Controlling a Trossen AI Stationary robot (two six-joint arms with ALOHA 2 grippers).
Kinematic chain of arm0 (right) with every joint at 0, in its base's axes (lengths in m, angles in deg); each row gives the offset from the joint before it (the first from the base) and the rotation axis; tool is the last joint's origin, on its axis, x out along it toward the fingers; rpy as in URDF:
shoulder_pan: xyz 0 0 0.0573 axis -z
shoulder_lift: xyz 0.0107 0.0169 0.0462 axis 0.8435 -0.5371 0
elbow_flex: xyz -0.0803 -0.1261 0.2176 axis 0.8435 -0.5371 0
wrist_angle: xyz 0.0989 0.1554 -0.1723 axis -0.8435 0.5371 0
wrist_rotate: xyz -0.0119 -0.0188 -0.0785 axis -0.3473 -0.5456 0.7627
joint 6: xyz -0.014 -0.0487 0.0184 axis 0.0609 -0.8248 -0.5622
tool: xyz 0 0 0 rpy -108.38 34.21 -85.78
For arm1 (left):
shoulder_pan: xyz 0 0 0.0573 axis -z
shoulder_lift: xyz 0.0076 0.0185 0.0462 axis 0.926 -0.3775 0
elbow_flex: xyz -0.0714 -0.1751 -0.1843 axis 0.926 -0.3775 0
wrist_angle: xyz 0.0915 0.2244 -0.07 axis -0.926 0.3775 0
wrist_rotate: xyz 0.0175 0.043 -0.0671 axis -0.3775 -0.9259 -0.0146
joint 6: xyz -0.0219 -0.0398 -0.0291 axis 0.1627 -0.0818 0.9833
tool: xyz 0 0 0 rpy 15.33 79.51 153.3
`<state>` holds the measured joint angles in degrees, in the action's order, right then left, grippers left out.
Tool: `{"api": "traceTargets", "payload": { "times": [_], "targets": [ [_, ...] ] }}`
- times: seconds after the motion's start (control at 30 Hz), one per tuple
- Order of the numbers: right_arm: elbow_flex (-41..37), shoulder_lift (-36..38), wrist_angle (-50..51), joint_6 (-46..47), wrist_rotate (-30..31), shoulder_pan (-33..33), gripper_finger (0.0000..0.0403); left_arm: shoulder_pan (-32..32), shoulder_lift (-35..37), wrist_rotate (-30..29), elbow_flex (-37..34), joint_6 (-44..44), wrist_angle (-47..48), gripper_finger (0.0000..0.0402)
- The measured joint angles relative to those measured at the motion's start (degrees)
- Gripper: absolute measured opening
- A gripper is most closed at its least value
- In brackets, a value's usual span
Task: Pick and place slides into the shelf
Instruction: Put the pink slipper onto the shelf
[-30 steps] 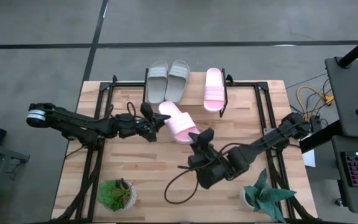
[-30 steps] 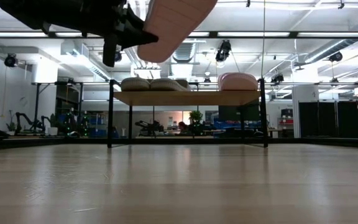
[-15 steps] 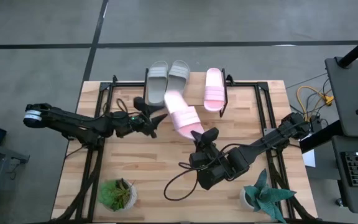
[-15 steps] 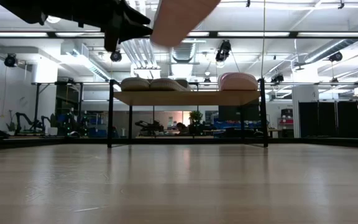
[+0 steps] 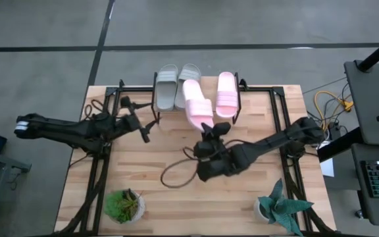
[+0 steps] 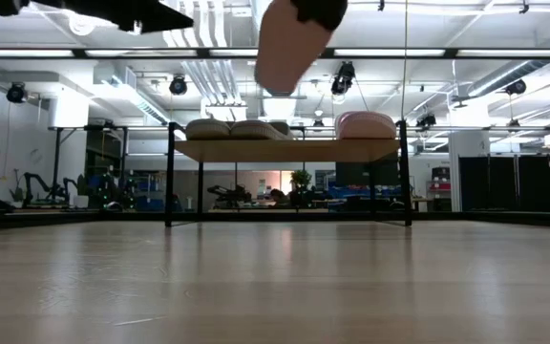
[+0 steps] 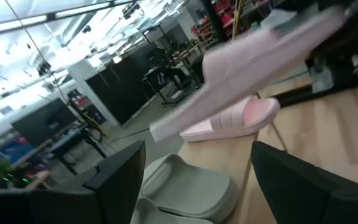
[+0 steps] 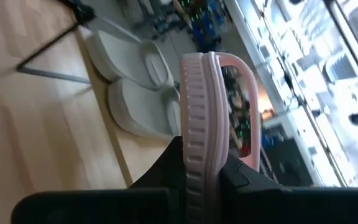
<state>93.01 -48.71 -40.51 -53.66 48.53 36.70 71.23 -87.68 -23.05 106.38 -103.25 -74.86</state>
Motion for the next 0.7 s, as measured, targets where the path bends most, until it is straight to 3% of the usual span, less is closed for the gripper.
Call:
{"api": "traceTargets", "payload": {
  "times": [0.37,0.7],
  "targets": [
    [-0.03,-1.12,11.61,13.77,-1.03,6.75,0.0026,1.26,6.66,0.21,-0.07,7.36,8.69,0.0276],
    [-0.87,-1.12,14.91,14.92,-4.89,12.25,0.0026,1.34,5.05,0.25,-0.13,7.37,8.98,0.0276]
  ]
}}
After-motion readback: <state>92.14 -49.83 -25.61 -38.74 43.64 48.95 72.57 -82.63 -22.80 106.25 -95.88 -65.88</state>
